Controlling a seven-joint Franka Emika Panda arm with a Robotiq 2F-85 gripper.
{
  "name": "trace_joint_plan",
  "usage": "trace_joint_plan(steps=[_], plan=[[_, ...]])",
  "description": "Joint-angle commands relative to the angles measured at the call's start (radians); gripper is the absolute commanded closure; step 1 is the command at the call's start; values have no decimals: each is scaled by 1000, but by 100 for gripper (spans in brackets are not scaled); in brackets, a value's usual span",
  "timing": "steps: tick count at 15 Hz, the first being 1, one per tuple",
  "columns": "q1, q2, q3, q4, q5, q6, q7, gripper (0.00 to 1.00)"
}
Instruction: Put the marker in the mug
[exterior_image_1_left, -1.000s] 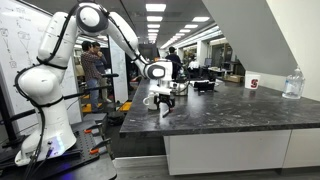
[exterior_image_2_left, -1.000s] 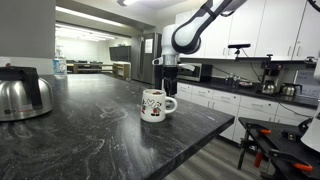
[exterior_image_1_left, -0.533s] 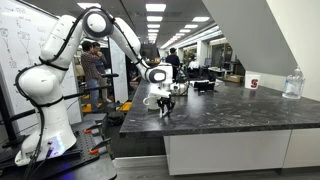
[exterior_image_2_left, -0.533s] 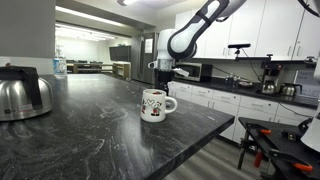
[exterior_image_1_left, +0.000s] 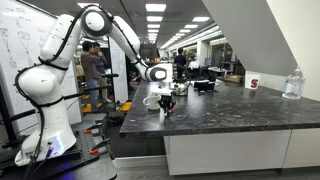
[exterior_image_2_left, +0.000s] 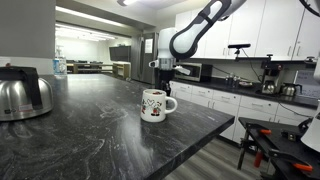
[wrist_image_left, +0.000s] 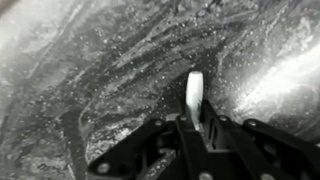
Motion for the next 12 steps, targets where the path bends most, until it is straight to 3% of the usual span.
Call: trace_joint_plan(steps=[1, 6, 12], plan=[[18, -94, -21, -38, -142, -174, -30, 95], [35, -217, 13, -82, -293, -350, -155, 95], [116, -328, 66, -138, -473, -455, -241, 95]])
